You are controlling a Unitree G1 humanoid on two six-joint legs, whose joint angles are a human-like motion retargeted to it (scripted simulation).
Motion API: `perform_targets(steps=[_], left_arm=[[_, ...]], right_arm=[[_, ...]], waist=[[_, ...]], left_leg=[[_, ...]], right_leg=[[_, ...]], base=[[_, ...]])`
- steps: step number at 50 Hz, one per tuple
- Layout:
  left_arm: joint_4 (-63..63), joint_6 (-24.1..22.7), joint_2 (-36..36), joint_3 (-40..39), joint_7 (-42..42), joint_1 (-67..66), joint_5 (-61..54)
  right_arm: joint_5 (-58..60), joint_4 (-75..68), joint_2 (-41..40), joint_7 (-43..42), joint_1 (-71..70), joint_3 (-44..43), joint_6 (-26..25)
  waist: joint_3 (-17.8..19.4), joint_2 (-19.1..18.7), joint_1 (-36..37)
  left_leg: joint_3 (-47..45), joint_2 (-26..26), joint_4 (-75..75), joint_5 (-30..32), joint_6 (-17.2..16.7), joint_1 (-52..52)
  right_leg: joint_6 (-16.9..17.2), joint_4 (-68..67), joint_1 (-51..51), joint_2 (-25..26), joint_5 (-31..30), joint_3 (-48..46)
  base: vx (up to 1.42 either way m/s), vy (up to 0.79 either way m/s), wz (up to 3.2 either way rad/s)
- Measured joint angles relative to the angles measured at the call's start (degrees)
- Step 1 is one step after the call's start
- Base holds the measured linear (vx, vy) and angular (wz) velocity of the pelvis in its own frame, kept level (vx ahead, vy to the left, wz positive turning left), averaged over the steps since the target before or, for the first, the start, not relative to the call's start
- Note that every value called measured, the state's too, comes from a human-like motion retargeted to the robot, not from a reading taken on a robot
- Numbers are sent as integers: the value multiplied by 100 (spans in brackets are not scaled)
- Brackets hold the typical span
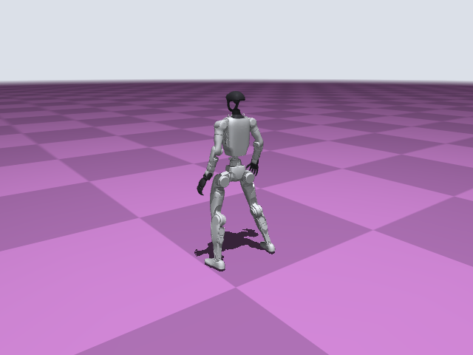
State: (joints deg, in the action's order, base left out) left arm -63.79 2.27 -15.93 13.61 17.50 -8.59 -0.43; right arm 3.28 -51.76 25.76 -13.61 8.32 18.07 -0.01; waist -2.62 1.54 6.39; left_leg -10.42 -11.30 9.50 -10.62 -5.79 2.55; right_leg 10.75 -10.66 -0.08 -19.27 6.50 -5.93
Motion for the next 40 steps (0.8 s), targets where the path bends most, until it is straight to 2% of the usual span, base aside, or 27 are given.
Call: perform_targets(steps=[10,19,25,32,40], left_arm=[[418,-57,-195,51,-53,-34,-8],[615,-57,-439,216,-222,370,372],[1010,-115,-497,190,-160,572,63],[2536,-311,-693,-162,-115,353,-859],[4068,-409,-1297,-272,-73,-101,-932]], right_arm=[[11,-215,-61,-132,41,-96,-51],[-5,-229,-116,-40,-11,-185,-31],[-24,-65,-89,-54,-170,-153,-8],[-338,1365,147,-244,-137,-395,213],[-601,3022,570,-366,12,-563,420]], waist=[[43,-50,4],[-87,-3,-71],[9,14,-77],[396,38,-121],[1247,103,-151]], left_leg=[[-59,-48,61,-52,-7,-16],[14,-40,-52,-80,36,-53],[13,-55,-10,-90,31,-85],[-39,-81,29,-100,34,-62],[-101,-99,40,-30,11,-189]], right_leg=[[19,-46,36,35,25,-17],[23,53,3,31,92,-129],[27,27,29,40,102,-123],[23,-14,58,64,110,-52],[73,1,258,102,-11,87]], base=[[7,0,-3],[0,0,0],[0,0,0],[0,0,0],[-9,-1,-10]])
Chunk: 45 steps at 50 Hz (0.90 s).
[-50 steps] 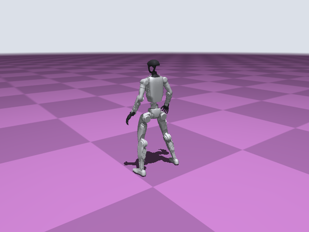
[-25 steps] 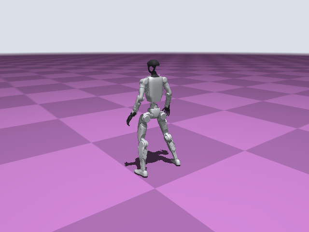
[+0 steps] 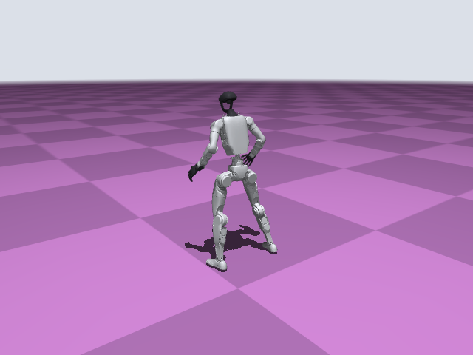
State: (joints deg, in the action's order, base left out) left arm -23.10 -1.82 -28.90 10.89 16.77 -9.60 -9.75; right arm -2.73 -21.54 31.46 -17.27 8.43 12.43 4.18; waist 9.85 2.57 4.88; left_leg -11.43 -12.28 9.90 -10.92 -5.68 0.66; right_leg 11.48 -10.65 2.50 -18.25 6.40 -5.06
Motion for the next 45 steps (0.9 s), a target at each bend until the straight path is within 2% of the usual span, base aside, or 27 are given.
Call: perform_targets(steps=[5,10,12,15,18,20,24,26,28,30,33,35,37,38,40,41,42,43,45], left_arm=[[783,-62,-504,-125,117,-697,-56],[1739,-188,-1002,-474,29,-1848,-189],[2120,-214,-1075,-655,-69,-2335,-419],[2531,-206,-1022,-736,-143,-2920,-1094],[2291,-540,-791,-556,245,-2722,-919],[1790,-659,-538,-418,485,-2550,0],[1038,-432,220,-478,1912,-1007,198],[899,-321,520,-539,2461,106,100],[888,-293,559,-388,2660,1323,55],[1105,-441,248,71,2624,2476,-59],[2223,-748,-767,878,2391,4028,-485],[3223,-835,-1392,1086,2165,4870,-673],[3937,-951,-1748,1014,2195,5438,-712],[4159,-1037,-1887,950,2308,5594,-650],[4457,-1163,-2186,752,2514,5611,-431],[4569,-1175,-2368,556,2522,5443,-335],[4664,-1167,-2569,344,2506,5266,-240],[4724,-1118,-2811,96,2441,5073,-144],[4783,-1030,-3293,-429,2319,4653,15]], right_arm=[[172,813,303,-294,537,-189,59],[563,1810,544,-583,1639,-711,92],[658,2180,555,-523,2107,-989,107],[645,2592,493,-463,2743,-1316,152],[872,2569,405,-553,2699,-1430,-73],[1066,2350,264,-1006,2621,-1430,123],[939,1188,-36,-2388,1008,-1189,-222],[718,787,-254,-3132,-89,-1045,-443],[584,838,-403,-3529,-1240,-765,-495],[411,1429,-420,-3338,-2304,-241,-273],[-421,3151,79,-1981,-3495,544,104],[-1010,4603,638,-1139,-3645,510,209],[-1450,5746,1297,-902,-3364,89,316],[-1536,6098,1620,-979,-3243,-116,398],[-1118,6340,2075,-1267,-3225,-323,408],[-654,6251,2089,-1350,-3281,-339,303],[-252,6158,2091,-1394,-3314,-381,201],[30,6056,2070,-1360,-3303,-475,105],[328,5860,2030,-1294,-3115,-785,25]], waist=[[792,57,-54],[1605,79,-169],[1869,86,-262],[1974,65,-468],[1995,-12,-601],[1995,-217,-528],[1995,-381,-576],[1995,-430,-634],[1995,-411,-693],[1844,-312,-739],[901,-97,-714],[507,38,-515],[102,100,-262],[-159,116,-183],[-682,88,-177],[-842,29,-255],[-959,-22,-329],[-989,-53,-395],[-867,-92,-413]], left_leg=[[12,10,-134,116,-3,-294],[96,31,-365,344,-20,-981],[187,68,-389,464,-70,-1470],[436,137,84,468,-99,-2796],[671,203,1257,113,159,-4587],[970,-118,3474,-798,232,-5975],[1368,-176,5546,-1472,462,-7187],[1473,-162,6313,-1845,564,-7256],[1510,-184,6863,-2194,640,-6990],[1472,-255,7098,-2485,660,-6487],[1213,-307,6373,-2487,630,-5634],[851,-412,5407,-2254,512,-4250],[529,-324,3852,-1223,432,-2556],[464,-210,2959,-273,390,-1818],[637,31,1243,2141,107,-716],[903,122,727,2907,-143,-390],[1161,222,371,3421,-337,-128],[1406,341,331,3431,-419,7],[1567,541,783,2930,-406,-13]], right_leg=[[60,168,289,25,-178,41],[129,378,960,63,-462,67],[159,440,1381,45,-555,73],[154,332,2404,-50,-550,77],[60,-304,3896,-171,-292,189],[-46,-2201,5068,-79,671,315],[-376,-4435,6237,-181,1780,646],[-574,-5347,6333,-320,2319,767],[-787,-6037,6129,-451,2762,852],[-942,-6374,5696,-546,3098,862],[-1019,-5668,4876,-597,3118,590],[-960,-4700,3553,-596,2740,237],[-803,-3246,2003,-480,1471,-62],[-719,-2431,1338,-394,427,-145],[-517,-905,359,-179,-2133,-138],[-392,-473,84,-22,-2965,73],[-294,-185,-130,136,-3541,333],[-248,-184,-221,296,-3605,688],[-239,-546,-158,536,-3270,1059]], base=[[-16,0,0],[-22,0,10],[-29,-1,31],[-34,0,53],[-29,6,30],[-1,8,-42],[16,4,0],[39,1,34],[52,-2,22],[62,-5,6],[85,-6,-7],[132,-4,-39],[157,2,-48],[159,5,-39],[152,6,-23],[141,7,-4],[133,7,6],[127,8,1],[116,10,-15]])
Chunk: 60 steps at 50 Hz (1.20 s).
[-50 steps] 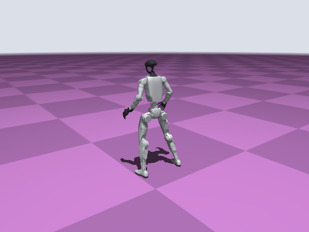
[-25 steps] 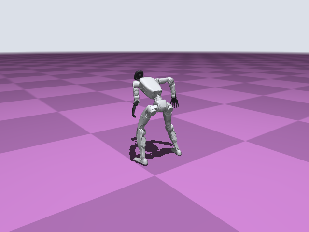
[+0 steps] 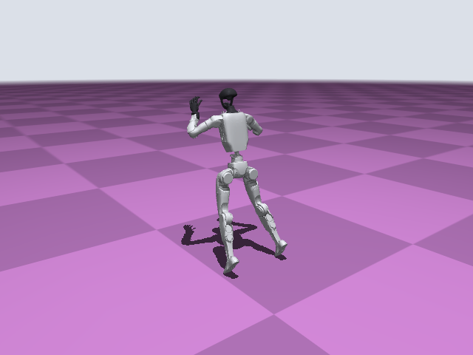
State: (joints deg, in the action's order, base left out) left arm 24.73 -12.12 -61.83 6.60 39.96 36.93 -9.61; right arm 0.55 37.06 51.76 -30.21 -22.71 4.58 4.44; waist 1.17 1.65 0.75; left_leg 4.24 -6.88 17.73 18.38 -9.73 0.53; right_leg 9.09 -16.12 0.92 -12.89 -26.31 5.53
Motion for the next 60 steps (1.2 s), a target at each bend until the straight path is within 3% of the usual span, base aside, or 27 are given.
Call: perform_targets(steps=[5,9,12,16,18,20,21,22,23,25,28,32,35,39,43,46,50,55,57,60], left_arm=[[-275,106,-418,-1047,111,-1632,-30],[-722,279,-75,-1552,-95,-3065,-99],[-1052,456,210,-1548,-398,-3783,-145],[-1277,600,531,-1170,-777,-4445,-304],[-1362,634,671,-940,-1020,-4710,-117],[-1559,786,904,-768,-1247,-4871,250],[-1755,961,1136,-744,-1302,-4869,241],[-1984,1121,1408,-688,-1334,-4838,178],[-2276,1254,1757,-571,-1321,-4748,6],[-3009,1473,2419,-220,-1169,-4381,-244],[-3763,1471,2771,524,-869,-3739,243],[-3374,1313,2473,884,-899,-3551,456],[-3355,1304,2383,981,-926,-3538,-121],[-3682,1211,2232,907,-1132,-3731,-88],[-4061,1066,2276,803,-1433,-4111,55],[-4356,987,2437,821,-1613,-4165,38],[-5117,1007,2718,989,-1476,-3585,65],[-7342,1633,3597,1322,-1217,-2564,323],[-7796,1651,3787,1737,-1328,-2314,584],[-7532,1390,3762,2476,-1581,-2138,883]], right_arm=[[54,-626,-309,-83,1395,-1137,-50],[85,-1365,-769,-43,2267,-1579,-181],[72,-1835,-1093,-66,2807,-1635,-286],[-61,-1983,-1427,288,3761,-1700,-319],[-38,-1938,-1509,543,4270,-1737,-272],[48,-2008,-1504,614,4583,-1682,-245],[107,-2185,-1509,569,4524,-1555,-300],[171,-2413,-1531,492,4423,-1400,-381],[243,-2741,-1588,350,4233,-1190,-514],[280,-3528,-1725,-30,3690,-691,-793],[361,-4408,-1556,-230,3026,-37,-749],[302,-4430,-1316,-32,3148,-133,-556],[-560,-4510,-1478,60,3405,-295,-539],[-1025,-4956,-1595,471,3503,-200,-495],[-873,-5386,-1598,935,3651,23,-380],[-888,-5678,-1696,1127,3799,82,-251],[-1335,-6362,-2079,829,3469,295,-236],[-1520,-8424,-2803,168,2006,887,-780],[-1214,-8895,-2953,223,1467,1146,-877],[-996,-8691,-2970,534,1088,1409,-667]], waist=[[873,-88,272],[1646,-17,249],[2171,91,193],[2658,21,195],[2755,11,188],[2819,89,143],[2845,-15,192],[2862,-95,241],[2862,-127,288],[2862,-131,250],[2862,-241,61],[2862,-344,-2],[2862,-392,28],[2629,-322,128],[1812,-209,171],[1198,-166,284],[942,17,581],[785,48,484],[646,-5,275],[382,-98,86]], left_leg=[[-975,-110,665,-983,-4,-606],[-1764,-145,-123,-1712,102,-947],[-2082,-105,-926,-2294,124,-1106],[-2114,-431,-1446,-3348,-125,-1487],[-1896,-458,-1313,-3445,-71,-1757],[-1305,-192,-393,-2615,636,-2342],[-856,-348,989,-2282,960,-3133],[-465,-481,2360,-2149,1116,-3897],[-187,-570,3707,-2414,935,-4605],[42,-672,5305,-3140,589,-5394],[164,-651,6165,-3813,700,-5661],[73,-659,6142,-4135,584,-5042],[-148,-670,5262,-4139,498,-3977],[-654,-646,3141,-3704,497,-2328],[-1153,-476,900,-3368,523,-1229],[-1201,-333,-9,-3211,503,-922],[-1312,-282,-203,-3357,460,-750],[-1303,-331,-26,-3535,456,-614],[-1175,-337,-13,-3437,487,-636],[-1017,-367,-22,-3204,494,-696]], right_leg=[[-210,-356,631,-118,1205,-1083],[213,488,1023,-240,1737,-1525],[591,1107,1291,-304,2277,-1436],[591,1280,1675,-174,3467,-1295],[591,1148,1817,-271,3348,-1175],[139,605,2160,-628,2347,-756],[-500,-799,2938,-460,2414,-498],[-892,-2225,3717,-318,2613,-256],[-791,-3692,4497,-228,3077,-47],[-600,-5257,5266,-218,3930,188],[-1228,-5992,5362,-275,4843,295],[-1185,-5912,4689,-418,5165,234],[-969,-4937,3593,-519,5030,-13],[-527,-2765,2022,-586,4324,-447],[-63,-816,1099,-695,3480,-1123],[177,-106,834,-768,2798,-1632],[372,245,617,-849,3104,-1673],[223,-109,569,-792,3684,-1513],[218,-94,499,-707,3738,-1447],[202,11,413,-597,3707,-1410]], base=[[96,12,-18],[91,8,31],[96,-2,50],[101,-13,42],[101,1,36],[88,23,9],[70,18,-47],[62,9,-81],[62,10,-64],[57,11,-24],[46,11,18],[38,8,10],[33,5,2],[31,3,-18],[30,2,-11],[26,0,-6],[18,-5,-24],[14,-2,-6],[15,0,32],[16,0,22]])
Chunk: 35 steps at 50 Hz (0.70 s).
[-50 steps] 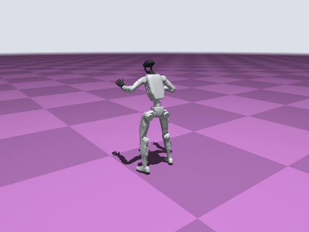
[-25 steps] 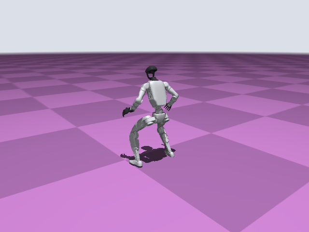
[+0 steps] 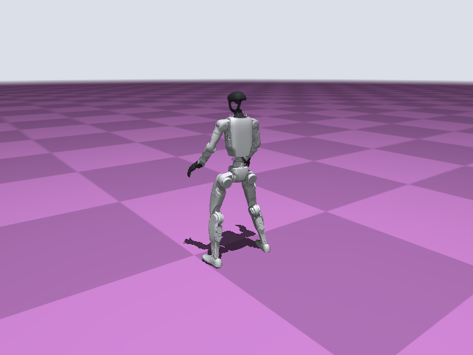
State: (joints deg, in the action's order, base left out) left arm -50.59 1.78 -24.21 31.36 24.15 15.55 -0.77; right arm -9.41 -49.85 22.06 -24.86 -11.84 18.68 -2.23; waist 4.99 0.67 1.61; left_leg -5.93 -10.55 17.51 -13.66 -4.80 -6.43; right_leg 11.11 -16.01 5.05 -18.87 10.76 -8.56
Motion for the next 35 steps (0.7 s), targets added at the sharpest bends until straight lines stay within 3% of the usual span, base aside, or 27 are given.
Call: perform_targets(steps=[6,12,18,27,32,35], left_arm=[[1682,-458,-378,297,-665,30,340],[1980,-560,-247,157,-743,-177,672],[1631,-513,-26,-355,-869,-932,1089],[-85,-155,210,-1513,-746,-2475,354],[-1325,81,266,-2429,-506,-3044,46],[-1439,128,148,-2883,-549,-3478,2]], right_arm=[[620,1355,434,499,-69,368,327],[1119,1224,678,648,-47,543,314],[1163,397,717,877,470,178,265],[1269,-845,411,970,1653,-459,-21],[1095,-712,275,1216,2482,-806,-24],[963,-72,266,1200,3110,-1063,51]], waist=[[-327,14,282],[-536,35,375],[-667,50,464],[-528,160,659],[-343,228,701],[-193,259,766]], left_leg=[[-174,-49,-85,317,-53,144],[-265,-33,-243,356,-42,344],[-266,15,-508,346,-50,527],[-274,45,-830,305,-12,689],[-236,57,-797,276,-29,572],[-269,56,-827,283,-30,524]], right_leg=[[62,100,20,-22,-423,75],[93,255,-145,-42,-544,3],[83,316,-276,-86,-560,-122],[62,420,-375,-99,-466,-254],[72,502,-358,-110,-436,-322],[108,548,-299,-103,-408,-305]], base=[[16,0,-31],[15,2,-7],[13,3,10],[5,1,1],[0,0,0],[0,0,0]])
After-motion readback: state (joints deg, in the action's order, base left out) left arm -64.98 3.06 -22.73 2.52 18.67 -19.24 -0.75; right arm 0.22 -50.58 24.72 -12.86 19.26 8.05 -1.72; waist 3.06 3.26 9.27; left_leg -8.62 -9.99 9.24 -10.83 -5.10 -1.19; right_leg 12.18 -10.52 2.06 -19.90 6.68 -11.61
